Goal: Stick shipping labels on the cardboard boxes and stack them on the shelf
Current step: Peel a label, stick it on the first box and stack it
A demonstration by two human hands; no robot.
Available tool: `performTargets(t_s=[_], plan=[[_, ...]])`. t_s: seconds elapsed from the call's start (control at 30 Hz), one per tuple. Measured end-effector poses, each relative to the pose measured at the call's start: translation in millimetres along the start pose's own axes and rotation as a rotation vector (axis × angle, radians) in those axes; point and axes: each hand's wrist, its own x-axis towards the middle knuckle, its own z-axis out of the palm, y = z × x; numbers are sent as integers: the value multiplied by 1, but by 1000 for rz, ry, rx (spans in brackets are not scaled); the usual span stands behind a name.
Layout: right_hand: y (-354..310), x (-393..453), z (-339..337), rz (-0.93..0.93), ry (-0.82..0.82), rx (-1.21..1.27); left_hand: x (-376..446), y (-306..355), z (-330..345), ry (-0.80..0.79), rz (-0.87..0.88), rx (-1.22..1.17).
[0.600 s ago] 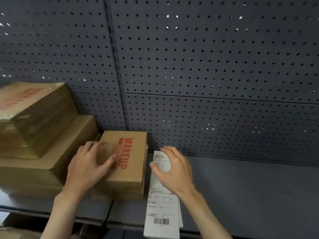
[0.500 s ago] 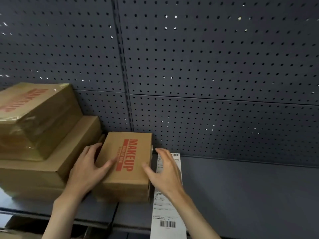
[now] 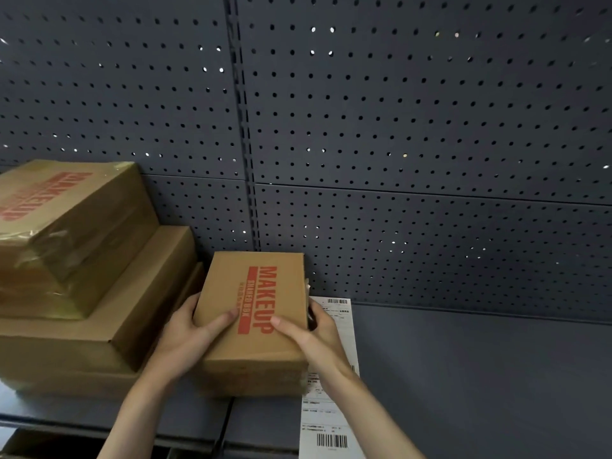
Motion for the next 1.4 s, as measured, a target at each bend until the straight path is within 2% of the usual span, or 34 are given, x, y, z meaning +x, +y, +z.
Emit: performTargets(t_s=[0.3, 0.5, 0.77, 1.0, 1.4], plan=[[-31, -34, -125, -83, 73, -60, -40, 50, 100, -67, 192, 54], [-29, -57, -221, -76, 152, -70, -68, 73, 181, -253, 167, -35], [-19, -78, -314, -71, 200, -73, -86, 80, 272, -273, 197, -12], [-10, -75, -345, -55, 206, -72, -84, 83, 304, -281, 209, 57], [1, -64, -353, -7, 193, -136, -79, 75, 317, -261, 180, 72]])
